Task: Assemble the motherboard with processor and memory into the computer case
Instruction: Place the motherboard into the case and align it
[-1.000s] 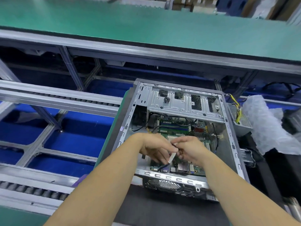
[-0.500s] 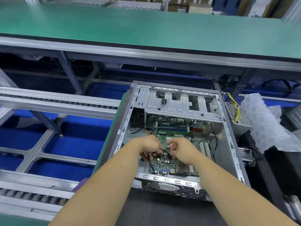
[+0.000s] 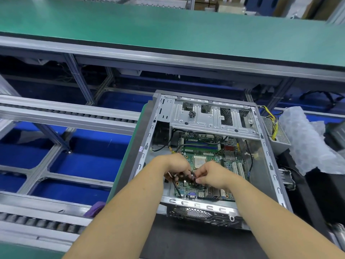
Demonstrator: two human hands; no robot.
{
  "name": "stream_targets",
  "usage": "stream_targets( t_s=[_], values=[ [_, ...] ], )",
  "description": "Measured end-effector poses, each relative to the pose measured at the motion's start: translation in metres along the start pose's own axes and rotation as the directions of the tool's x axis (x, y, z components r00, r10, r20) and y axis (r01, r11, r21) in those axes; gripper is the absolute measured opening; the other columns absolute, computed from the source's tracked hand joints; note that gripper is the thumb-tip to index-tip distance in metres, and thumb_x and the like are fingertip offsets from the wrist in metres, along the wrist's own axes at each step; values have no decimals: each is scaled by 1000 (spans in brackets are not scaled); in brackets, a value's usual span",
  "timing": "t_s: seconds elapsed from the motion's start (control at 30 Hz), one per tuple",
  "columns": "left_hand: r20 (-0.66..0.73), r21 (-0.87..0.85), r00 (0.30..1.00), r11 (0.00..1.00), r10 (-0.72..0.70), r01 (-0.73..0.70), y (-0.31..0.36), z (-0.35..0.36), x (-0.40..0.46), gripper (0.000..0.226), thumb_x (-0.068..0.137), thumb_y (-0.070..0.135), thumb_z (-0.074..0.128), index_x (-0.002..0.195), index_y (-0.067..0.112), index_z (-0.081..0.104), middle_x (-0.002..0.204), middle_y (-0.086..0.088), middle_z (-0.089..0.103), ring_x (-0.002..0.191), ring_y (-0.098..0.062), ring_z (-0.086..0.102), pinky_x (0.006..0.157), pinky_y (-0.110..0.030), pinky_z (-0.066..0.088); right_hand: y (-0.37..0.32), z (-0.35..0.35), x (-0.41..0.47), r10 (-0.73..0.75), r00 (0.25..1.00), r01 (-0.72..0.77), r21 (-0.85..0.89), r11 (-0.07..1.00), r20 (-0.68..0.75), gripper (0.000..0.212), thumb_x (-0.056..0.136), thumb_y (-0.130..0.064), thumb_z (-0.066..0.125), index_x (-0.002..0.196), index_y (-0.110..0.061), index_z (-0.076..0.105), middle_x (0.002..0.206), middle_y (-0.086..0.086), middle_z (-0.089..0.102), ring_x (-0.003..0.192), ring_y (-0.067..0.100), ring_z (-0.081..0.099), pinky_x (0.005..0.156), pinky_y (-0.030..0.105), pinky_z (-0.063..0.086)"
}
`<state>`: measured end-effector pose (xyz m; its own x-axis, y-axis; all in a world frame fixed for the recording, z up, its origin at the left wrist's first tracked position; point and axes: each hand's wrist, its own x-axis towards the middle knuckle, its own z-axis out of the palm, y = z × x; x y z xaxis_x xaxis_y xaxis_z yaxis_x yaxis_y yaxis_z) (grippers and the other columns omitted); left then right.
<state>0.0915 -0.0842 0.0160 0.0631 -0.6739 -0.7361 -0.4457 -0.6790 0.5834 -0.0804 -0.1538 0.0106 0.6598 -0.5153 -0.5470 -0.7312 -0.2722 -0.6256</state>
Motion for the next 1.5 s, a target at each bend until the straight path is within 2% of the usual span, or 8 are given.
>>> stream_targets(
  t_s=[0.13,0.27,0.5,0.63,0.77,1.0,1.27,1.5],
  values=[
    [23,-46,999,998,-30,31,4,-1,-4,11,82,19,62,80,11,69,60,0,52,43,-13,43,51,-22,41,-6,2,0,-47,998,49,-77,996,37,3,85,-14,79,87,-15,76,81,1,72,76,15,65,83,34,56],
    [-23,-33,999,999,-34,34,3,1,-4,8,79,15,55,77,7,57,54,-5,57,42,-20,49,53,-26,43,-14,10,3,-92,994,107,-286,952,67,9,82,-19,79,81,-10,76,83,8,75,68,14,61,68,28,55],
    [-349,74,937,997,29,-3,0,-2,4,24,88,16,50,65,12,45,67,-8,50,59,-23,43,58,-32,36,-17,18,8,-81,996,86,-350,933,31,7,79,-15,78,76,-10,74,65,-4,64,55,9,54,49,16,47],
    [-442,32,897,999,13,2,-4,-4,8,26,89,17,50,73,-3,52,65,-22,50,62,-24,40,64,-34,35,-17,20,10,-75,997,78,-367,927,23,12,82,-16,80,78,-6,74,75,6,72,60,12,56,60,28,54],
    [-433,54,901,999,21,3,-5,-4,10,34,92,19,49,111,-7,59,103,-22,64,70,-27,50,67,-35,42,-15,21,10,-48,998,57,-291,955,38,10,84,-10,79,79,-3,75,70,4,75,65,15,72,72,34,62],
    [-419,136,908,990,18,43,-1,-5,4,28,95,22,48,103,2,65,74,-10,55,75,-29,54,72,-35,46,-16,22,9,-13,998,28,-223,974,69,21,85,-5,77,66,-13,71,60,-2,73,68,18,76,69,33,63],
    [-421,169,907,984,28,48,0,-4,3,33,95,20,47,115,-2,62,102,-18,67,80,-30,59,74,-37,47,-18,25,13,-75,996,91,-416,905,55,12,85,-18,78,77,-12,72,74,2,70,64,14,59,57,23,50],
    [-414,151,910,987,10,58,2,-3,1,34,93,16,47,116,-4,60,67,-4,42,67,-23,43,68,-33,35,-23,28,12,-93,992,123,-511,851,85,13,85,-17,72,81,-5,68,74,8,64,61,19,51,56,29,47]
  ],
)
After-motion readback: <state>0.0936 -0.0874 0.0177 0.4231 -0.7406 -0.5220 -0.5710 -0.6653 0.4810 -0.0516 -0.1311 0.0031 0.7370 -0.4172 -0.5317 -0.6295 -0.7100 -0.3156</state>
